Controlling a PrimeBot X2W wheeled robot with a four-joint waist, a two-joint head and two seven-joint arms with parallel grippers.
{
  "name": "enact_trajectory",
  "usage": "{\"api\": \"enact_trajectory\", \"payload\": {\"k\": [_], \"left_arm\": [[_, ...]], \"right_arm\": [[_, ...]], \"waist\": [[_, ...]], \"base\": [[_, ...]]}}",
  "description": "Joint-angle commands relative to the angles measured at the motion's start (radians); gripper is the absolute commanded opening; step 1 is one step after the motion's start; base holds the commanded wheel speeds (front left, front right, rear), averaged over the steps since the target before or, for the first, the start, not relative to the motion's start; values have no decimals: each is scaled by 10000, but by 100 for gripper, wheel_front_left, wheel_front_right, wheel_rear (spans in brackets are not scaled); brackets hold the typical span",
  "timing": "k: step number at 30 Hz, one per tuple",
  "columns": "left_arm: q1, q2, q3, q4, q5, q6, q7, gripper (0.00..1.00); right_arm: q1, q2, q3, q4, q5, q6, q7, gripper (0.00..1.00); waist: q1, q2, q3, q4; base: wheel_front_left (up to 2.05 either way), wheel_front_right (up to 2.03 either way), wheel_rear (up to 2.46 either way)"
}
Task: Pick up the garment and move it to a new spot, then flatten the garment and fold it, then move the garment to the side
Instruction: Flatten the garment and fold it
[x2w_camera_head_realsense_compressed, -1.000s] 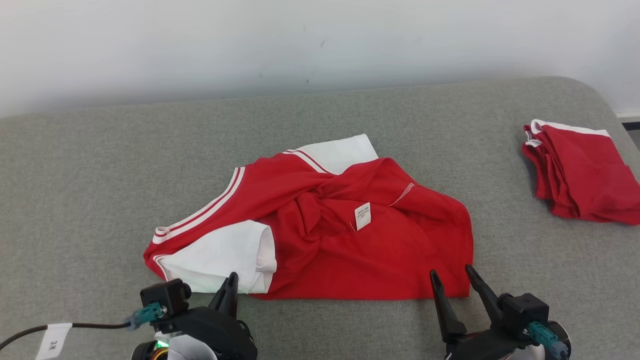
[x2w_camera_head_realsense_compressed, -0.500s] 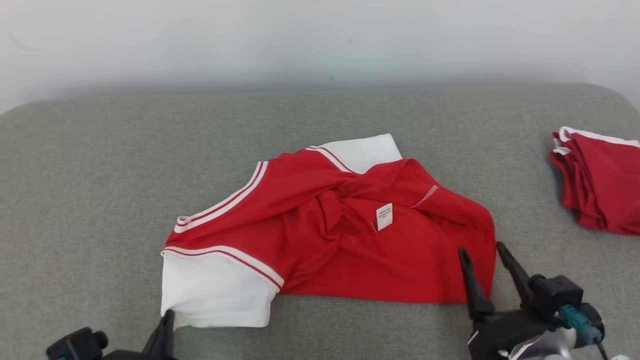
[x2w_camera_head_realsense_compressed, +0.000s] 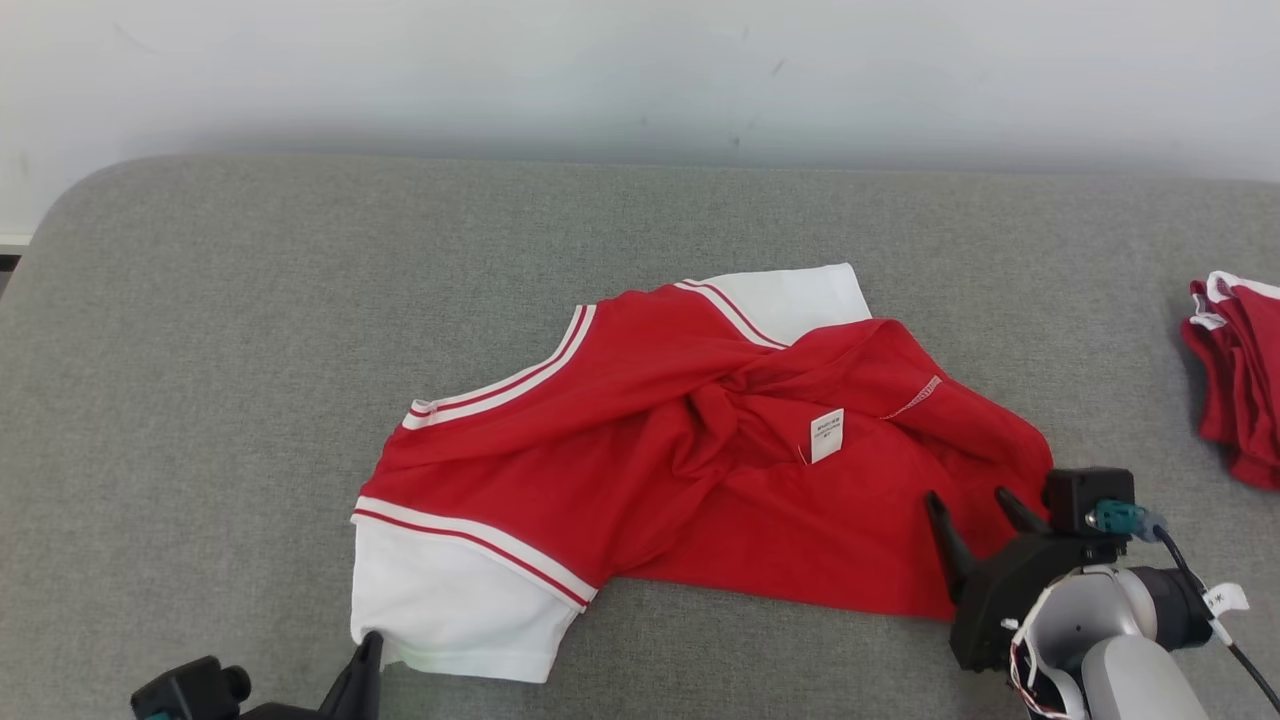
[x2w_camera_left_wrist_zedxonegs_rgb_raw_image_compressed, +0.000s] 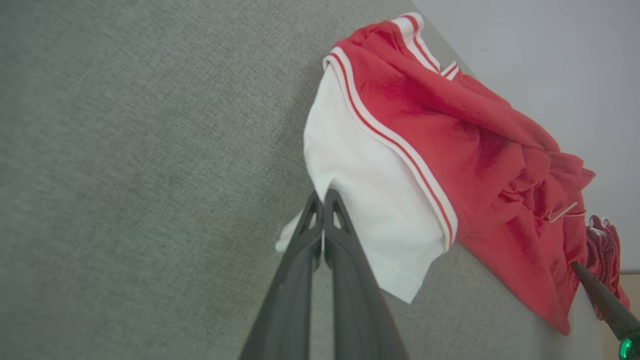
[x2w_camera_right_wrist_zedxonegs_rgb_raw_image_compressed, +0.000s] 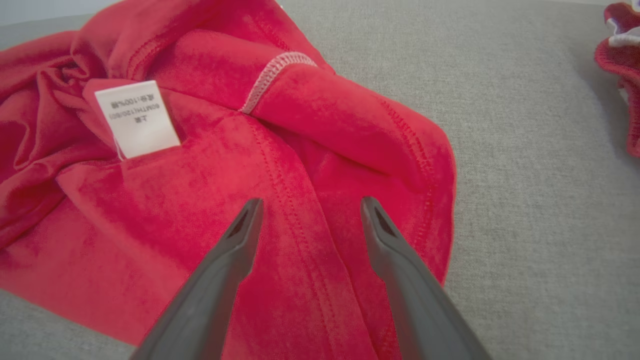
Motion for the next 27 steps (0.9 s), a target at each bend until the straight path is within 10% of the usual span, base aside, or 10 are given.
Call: {"api": "enact_trajectory", "payload": {"k": [1, 6, 7, 9, 10, 21, 22, 23, 27], "left_arm": [[-114, -25, -70, 70, 96, -71, -14, 0], [-368, -121, -240, 221, 111, -196, -61, 0], [-394, -138, -282, 271, 129, -217, -59, 0], [-453, -143, -302, 333, 136, -240, -90, 0], [-463, -146, -300, 366, 132, -225, -104, 0], [-51, -62, 57, 383, -93, -127, -375, 0], [-47, -50, 85, 356, -86, -114, -396, 0], [-91, -37, 103, 334, -67, -115, -393, 0], [-324, -10, 93, 292, -14, -100, -375, 0]], "right_arm": [[-181, 51, -35, 51, -66, -24, 115, 100], [-601, 187, -28, 532, -65, -24, 737, 100], [-670, 197, -36, 639, -73, -24, 800, 83], [-744, 233, -13, 730, -61, -24, 852, 2], [-758, 256, 22, 770, -59, -24, 827, 0], [620, 168, -451, -421, 638, -24, 349, 0], [634, 92, -455, -510, 596, -24, 341, 16], [580, 65, -421, -569, 562, -24, 415, 100], [-42, 80, -96, -608, 480, -24, 683, 100]], "waist": [[-1, -1, 28, 30], [-1, -1, 91, 38], [-1, -1, 98, 32], [-1, -1, 97, 14], [-1, -1, 86, 3], [-1, -1, 14, -283], [-1, -1, 56, -337], [-1, -1, 96, -376], [-1, -1, 256, -474]], "base": [[0, 0, 0], [0, 0, 0], [0, 0, 0], [0, 0, 0], [0, 0, 0], [0, 0, 0], [0, 0, 0], [0, 0, 0], [0, 0, 0]]}}
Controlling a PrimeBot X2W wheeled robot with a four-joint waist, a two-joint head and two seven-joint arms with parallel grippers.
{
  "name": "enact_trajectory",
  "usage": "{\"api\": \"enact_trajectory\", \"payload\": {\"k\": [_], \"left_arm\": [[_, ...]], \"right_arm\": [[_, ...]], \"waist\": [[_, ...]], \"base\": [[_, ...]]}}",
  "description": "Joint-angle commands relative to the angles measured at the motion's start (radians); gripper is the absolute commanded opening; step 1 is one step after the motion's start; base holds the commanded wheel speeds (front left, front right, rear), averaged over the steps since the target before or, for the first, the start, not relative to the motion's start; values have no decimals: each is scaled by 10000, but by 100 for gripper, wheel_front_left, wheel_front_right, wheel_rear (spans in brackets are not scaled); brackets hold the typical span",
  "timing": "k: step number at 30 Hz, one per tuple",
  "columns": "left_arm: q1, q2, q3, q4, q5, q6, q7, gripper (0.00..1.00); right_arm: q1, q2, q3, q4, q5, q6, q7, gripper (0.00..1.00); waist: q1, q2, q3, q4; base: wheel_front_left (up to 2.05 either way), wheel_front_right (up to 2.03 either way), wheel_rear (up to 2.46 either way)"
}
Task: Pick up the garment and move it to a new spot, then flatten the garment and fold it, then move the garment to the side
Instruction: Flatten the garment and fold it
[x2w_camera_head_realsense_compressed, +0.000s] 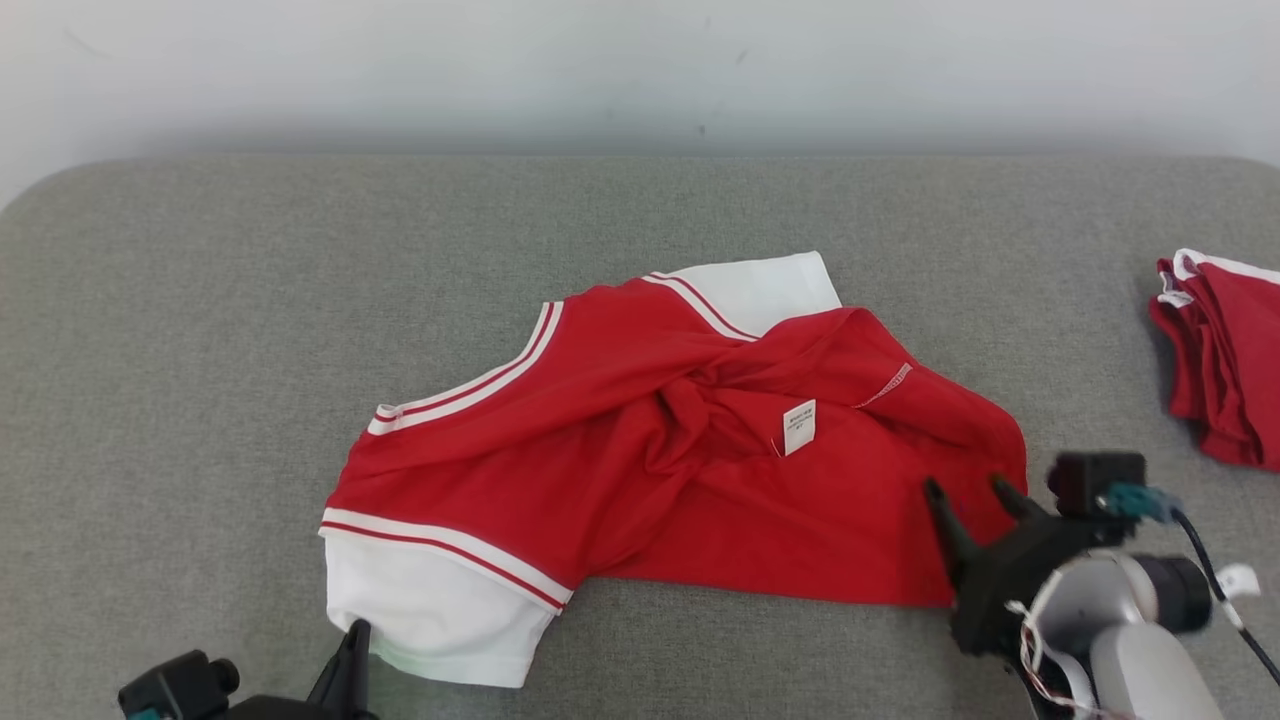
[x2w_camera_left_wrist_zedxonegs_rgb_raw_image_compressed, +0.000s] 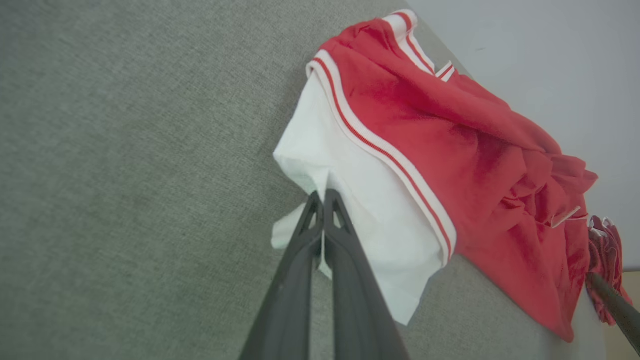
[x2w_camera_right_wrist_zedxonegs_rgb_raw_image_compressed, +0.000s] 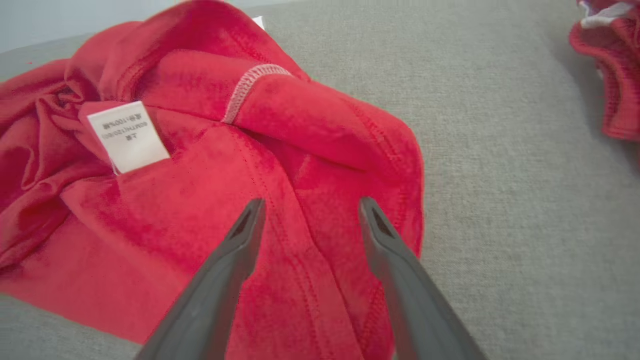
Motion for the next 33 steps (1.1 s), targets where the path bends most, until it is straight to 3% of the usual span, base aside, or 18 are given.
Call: {"api": "enact_trajectory", "payload": {"k": [1, 15, 16, 18, 20, 21, 22, 29, 33], "left_arm": [[-147, 27, -23, 3, 31, 10, 1, 0], [-529, -146, -363, 259, 74, -195, 9, 0], [-531, -155, -371, 266, 62, -203, 2, 0], [-519, -152, -371, 281, 39, -209, 8, 0], [-477, -143, -346, 280, 3, -199, -14, 0], [-459, -137, -337, 273, -5, -192, -25, 0], [-443, -133, -328, 259, -9, -183, -36, 0], [-344, -103, -291, 190, -50, -127, -48, 0], [-157, -19, -69, 95, -143, -46, -117, 0]], "right_arm": [[-228, 9, 116, 103, -83, -24, 165, 100], [-1769, -205, 747, 1714, 8, -24, 797, 100], [-1818, -211, 762, 1781, 0, -24, 772, 94], [-1841, -210, 810, 1850, -15, -24, 701, 44], [-1824, -210, 886, 1889, -51, -24, 599, 20], [-1836, -215, 909, 1891, -51, -24, 529, 15], [-1844, -234, 925, 1880, -49, -24, 473, 0], [-1516, -352, 875, 1671, 97, -24, 143, 0], [-139, -259, 608, 264, 993, -24, 318, 0]], "waist": [[0, 0, 104, -55], [0, 0, 303, 430], [0, 0, 305, 450], [0, 0, 304, 470], [0, 0, 292, 464], [0, 0, 286, 455], [0, 0, 277, 442], [0, 0, 177, 317], [0, 0, 47, 403]], "base": [[0, 0, 0], [0, 0, 0], [0, 0, 0], [0, 0, 0], [0, 0, 0], [0, 0, 0], [0, 0, 0], [0, 0, 0], [0, 0, 0]]}}
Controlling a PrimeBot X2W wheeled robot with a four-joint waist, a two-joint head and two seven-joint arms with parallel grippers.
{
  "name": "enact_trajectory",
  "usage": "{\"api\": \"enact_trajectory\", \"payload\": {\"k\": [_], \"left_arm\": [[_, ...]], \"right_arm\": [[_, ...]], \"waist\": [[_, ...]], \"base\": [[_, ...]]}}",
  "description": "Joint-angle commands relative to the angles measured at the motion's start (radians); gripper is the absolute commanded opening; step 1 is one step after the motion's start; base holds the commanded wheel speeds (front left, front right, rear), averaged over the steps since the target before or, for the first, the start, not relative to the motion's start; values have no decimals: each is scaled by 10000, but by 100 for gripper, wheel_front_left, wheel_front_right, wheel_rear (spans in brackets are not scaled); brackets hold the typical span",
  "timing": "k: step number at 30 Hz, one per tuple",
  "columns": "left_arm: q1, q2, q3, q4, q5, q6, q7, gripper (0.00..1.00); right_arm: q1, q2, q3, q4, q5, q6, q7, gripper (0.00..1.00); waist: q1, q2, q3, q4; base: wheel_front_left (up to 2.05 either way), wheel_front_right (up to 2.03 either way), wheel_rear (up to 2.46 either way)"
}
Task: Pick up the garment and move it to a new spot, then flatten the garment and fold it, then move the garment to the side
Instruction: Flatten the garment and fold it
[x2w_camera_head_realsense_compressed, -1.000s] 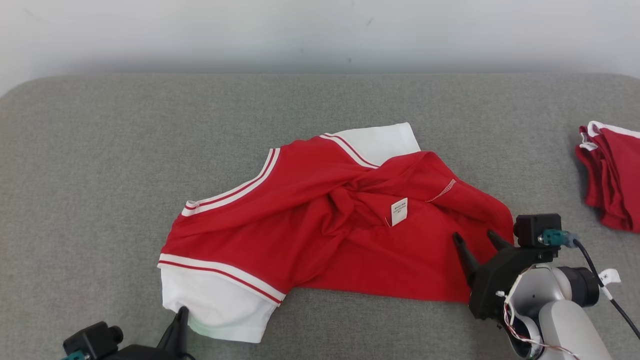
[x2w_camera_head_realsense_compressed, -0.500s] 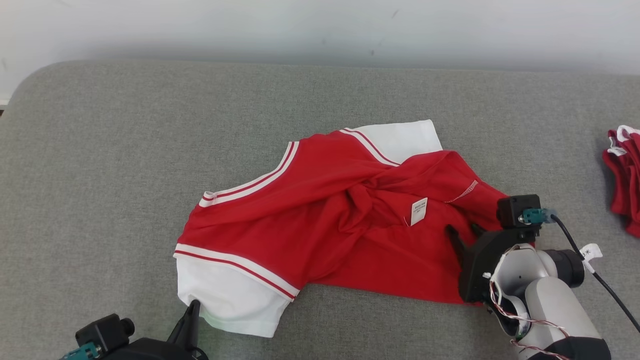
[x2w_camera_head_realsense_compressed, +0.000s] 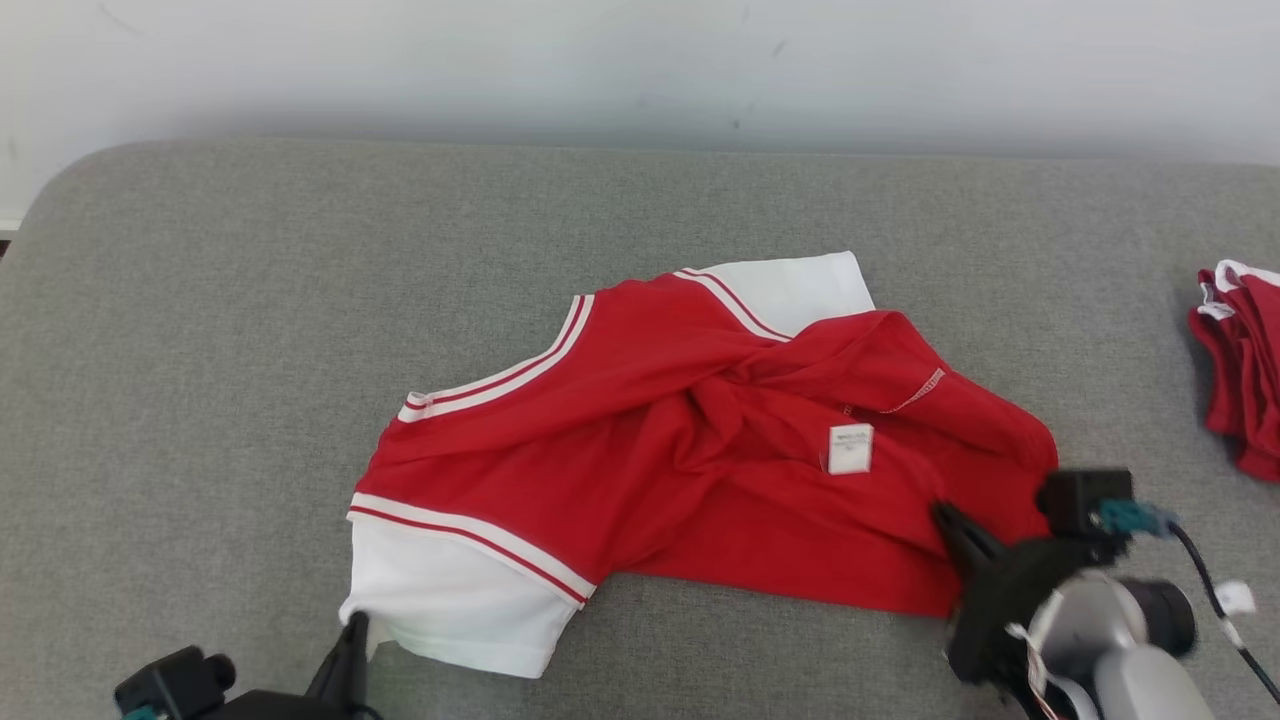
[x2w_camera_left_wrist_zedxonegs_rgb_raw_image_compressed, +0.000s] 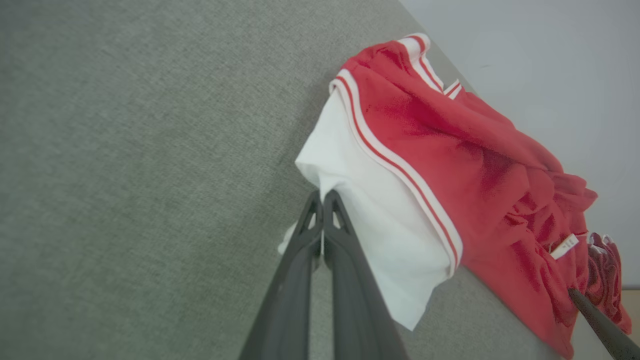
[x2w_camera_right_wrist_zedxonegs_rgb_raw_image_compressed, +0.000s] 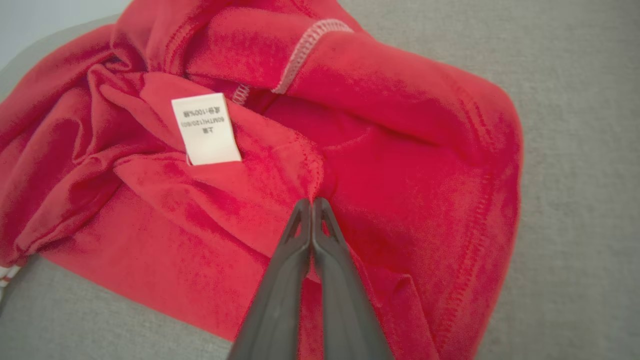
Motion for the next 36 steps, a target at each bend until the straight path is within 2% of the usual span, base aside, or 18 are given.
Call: {"api": "enact_trajectory", "payload": {"k": [1, 8, 12, 16, 17, 18, 22, 23, 24, 27, 30, 33, 36], "left_arm": [[241, 88, 167, -68, -47, 69, -97, 0], [559, 279, 609, -404, -230, 179, -202, 0], [567, 320, 650, -500, -239, 253, -170, 0], [498, 330, 575, -552, -202, 261, -104, 0], [485, 330, 555, -551, -195, 266, -81, 0], [467, 325, 521, -546, -190, 253, -74, 0], [441, 294, 458, -472, -170, 267, -60, 0], [467, 286, 434, -450, -160, 265, -63, 29], [524, 294, 424, -418, -156, 287, -45, 100], [836, 605, 376, -357, 6, 443, 184, 100], [877, 766, 352, -325, 145, 394, 132, 100], [809, 983, 166, -105, 379, 301, 219, 100], [487, 1454, -201, 298, 1114, 367, 287, 100]], "right_arm": [[687, -40, -271, -602, 144, -24, 160, 0], [3289, 330, -795, -2851, 9, -24, 1443, 0], [4030, 439, -602, -3319, 60, -24, 2235, 0], [4230, 486, -656, -3566, -57, -24, 2558, 0], [4246, 502, -699, -3600, -82, -24, 2585, 9], [4267, 529, -812, -3602, -73, -24, 2622, 100], [4330, 591, -873, -3789, 62, -24, 2826, 100], [4367, 590, -919, -3893, 127, -24, 2890, 100], [4407, 583, -991, -4030, 185, -24, 2956, 100], [4554, 457, -1689, -4934, 85, -24, 3134, 100], [4513, 462, -2053, -5212, -100, -24, 2992, 100], [4412, 509, -2078, -5308, -186, -24, 2910, 100], [4317, 536, -1813, -5267, -123, -24, 2855, 100]], "waist": [[0, -1, -26, 26], [0, -1, 163, -170], [0, -1, 215, -293], [0, -1, 221, -339], [0, -1, 216, -335], [0, -1, 208, -321], [0, -1, 160, -240], [0, -1, 129, -208], [0, -1, 103, -184], [0, -1, -98, -46], [0, -1, -167, -11], [0, -1, -220, -19], [0, -1, -237, -30]], "base": [[0, 0, 0], [0, 0, 0], [0, 0, 0], [0, 0, 0], [0, 0, 0], [0, 0, 0], [0, 0, 0], [0, 0, 0], [0, 0, 0], [0, 0, 0], [0, 0, 0], [0, 0, 0], [0, 0, 0]]}}
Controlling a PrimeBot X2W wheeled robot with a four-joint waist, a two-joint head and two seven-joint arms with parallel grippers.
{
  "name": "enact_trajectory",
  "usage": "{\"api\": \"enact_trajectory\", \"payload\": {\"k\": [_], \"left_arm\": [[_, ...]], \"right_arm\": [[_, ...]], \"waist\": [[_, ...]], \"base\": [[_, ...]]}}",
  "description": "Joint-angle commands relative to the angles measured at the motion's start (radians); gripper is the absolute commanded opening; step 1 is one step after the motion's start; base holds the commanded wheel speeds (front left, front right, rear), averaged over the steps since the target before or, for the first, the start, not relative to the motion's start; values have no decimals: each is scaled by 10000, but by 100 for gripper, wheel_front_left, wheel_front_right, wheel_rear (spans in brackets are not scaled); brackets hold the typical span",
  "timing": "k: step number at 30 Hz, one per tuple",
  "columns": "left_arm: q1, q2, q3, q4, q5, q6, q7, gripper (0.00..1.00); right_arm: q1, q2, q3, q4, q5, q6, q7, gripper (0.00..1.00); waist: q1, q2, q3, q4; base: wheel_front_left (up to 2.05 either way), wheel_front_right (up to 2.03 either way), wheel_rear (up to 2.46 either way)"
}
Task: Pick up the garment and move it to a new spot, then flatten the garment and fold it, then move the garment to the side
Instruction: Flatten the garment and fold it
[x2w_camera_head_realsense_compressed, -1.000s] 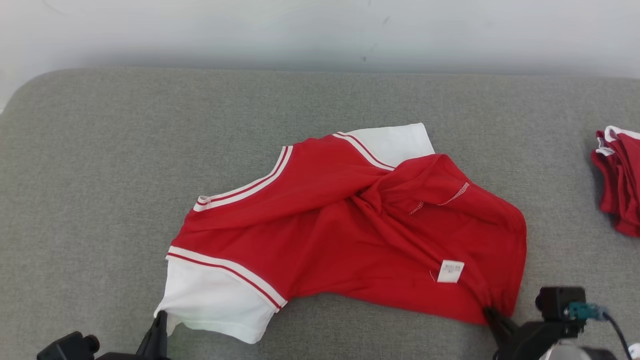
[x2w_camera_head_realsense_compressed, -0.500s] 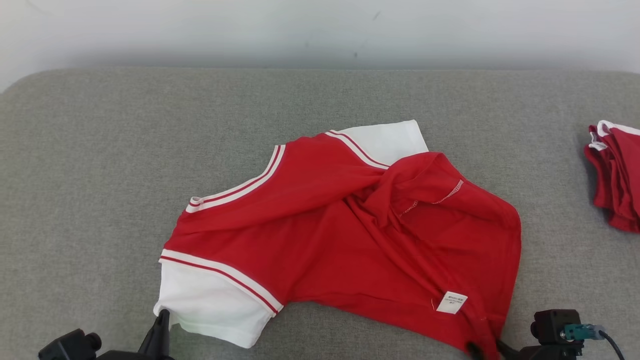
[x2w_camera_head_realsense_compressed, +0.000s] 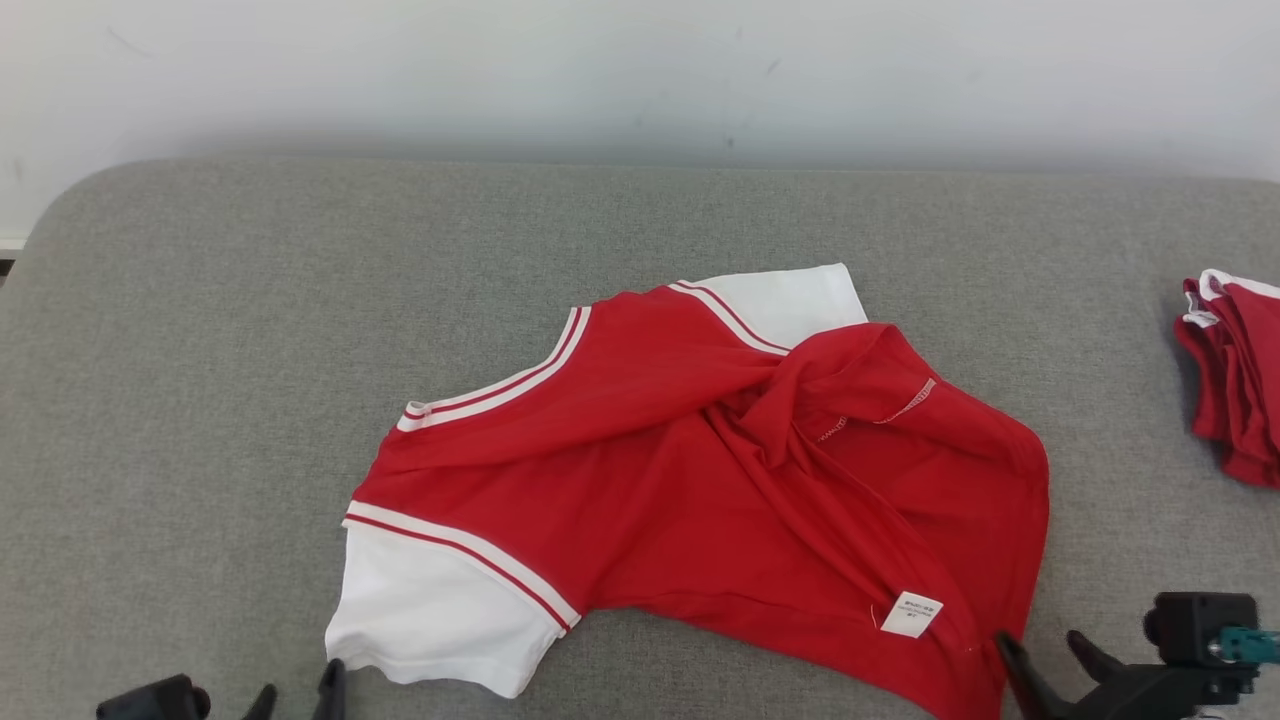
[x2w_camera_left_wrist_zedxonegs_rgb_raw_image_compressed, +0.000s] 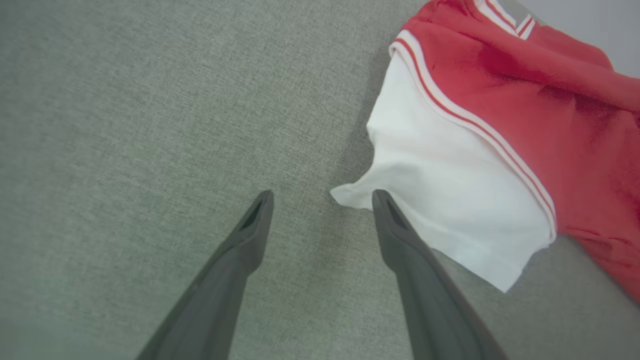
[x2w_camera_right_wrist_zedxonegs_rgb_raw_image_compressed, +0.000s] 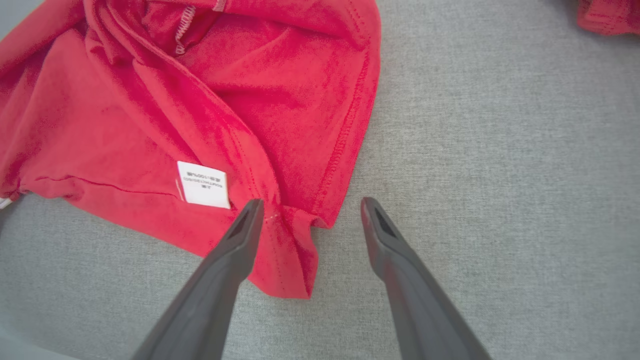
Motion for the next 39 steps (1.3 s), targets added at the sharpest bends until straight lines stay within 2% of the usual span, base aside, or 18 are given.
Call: {"api": "enact_trajectory", "payload": {"k": [1, 3, 6, 18, 23, 24, 25, 26, 27, 28, 29, 30, 39], "left_arm": [[-235, 170, -86, 172, 240, 36, 22, 100], [-476, 436, -315, 506, 654, -8, 48, 100], [-797, 694, -671, 835, 979, -426, 94, 100], [-1469, 1090, -1355, 1420, 1493, -1748, -637, 100], [-1428, 1275, -1492, 1483, 1583, -2117, -870, 100], [-1410, 1295, -1525, 1511, 1567, -2176, -824, 92], [-1410, 1295, -1525, 1511, 1567, -2176, -824, 92], [-1402, 1271, -1548, 1524, 1502, -2210, -801, 82], [-1398, 1259, -1561, 1542, 1469, -2228, -793, 51], [-1404, 1251, -1570, 1554, 1454, -2234, -799, 38], [-1417, 1237, -1586, 1562, 1446, -2244, -811, 4], [-1432, 1221, -1603, 1569, 1440, -2252, -823, 0], [-1119, 1258, -1603, 1324, 1417, -2029, -836, 0]], "right_arm": [[-80, 37, 118, 32, 22, -24, -58, 100], [-229, 26, 316, 82, 72, -24, -99, 100], [-293, 14, 488, 200, 100, -24, -160, 100], [-493, -113, 568, 374, 85, -24, -330, 100], [-515, -82, 624, 419, 60, -24, -334, 100], [-517, -76, 638, 425, 56, -24, -338, 100], [-517, -76, 638, 425, 56, -24, -338, 100], [-522, -73, 644, 433, 53, -24, -330, 100], [-528, -73, 657, 441, 54, -24, -334, 100], [-536, -78, 663, 446, 52, -24, -340, 100], [-546, -89, 669, 449, 50, -24, -348, 100], [-555, -97, 683, 452, 47, -24, -358, 100], [-555, -193, 651, 369, 78, -24, -378, 100]], "waist": [[0, 0, 7, -7], [0, 0, 28, -35], [0, 0, 90, -72], [0, 0, 240, -84], [0, 0, 228, -57], [0, 0, 228, -51], [0, 0, 228, -51], [0, 0, 225, -47], [0, 0, 222, -47], [0, 0, 222, -47], [0, 0, 224, -47], [0, 0, 223, -47], [0, 0, 214, -120]], "base": [[0, 0, 0], [0, 0, 0], [0, 0, 0], [0, 0, 0], [0, 0, 0], [0, 0, 0], [0, 0, 0], [0, 0, 0], [0, 0, 0], [0, 0, 0], [0, 0, 0], [0, 0, 0], [0, 0, 0]]}}
